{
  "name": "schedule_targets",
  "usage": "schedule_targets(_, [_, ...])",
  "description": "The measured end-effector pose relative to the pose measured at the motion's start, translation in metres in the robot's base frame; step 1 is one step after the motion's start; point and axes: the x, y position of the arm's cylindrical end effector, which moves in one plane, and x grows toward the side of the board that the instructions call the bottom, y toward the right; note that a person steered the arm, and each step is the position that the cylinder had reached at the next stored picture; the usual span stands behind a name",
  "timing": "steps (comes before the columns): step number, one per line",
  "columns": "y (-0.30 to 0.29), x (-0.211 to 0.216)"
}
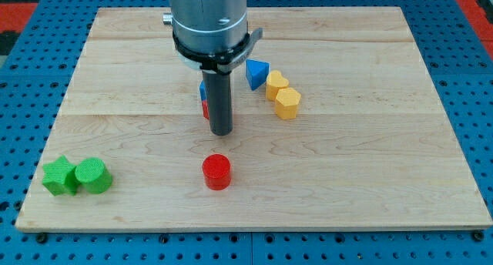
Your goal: Nudge the blue cube to left a bit
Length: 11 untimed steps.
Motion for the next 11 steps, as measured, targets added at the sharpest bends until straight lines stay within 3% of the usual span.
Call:
schedule_targets(1, [-0.008, -0.008])
schedule_targets(2, [-0.023, 0.013])
schedule_targets(3, [-0.081, -0.006])
schedule_targets(4, [-0.119, -0.062])
schedule_targets(5, [-0.114, -0.1])
schedule_targets(7, [-0.066, -0.103])
schedule_targets(11, [-0.037, -0.102])
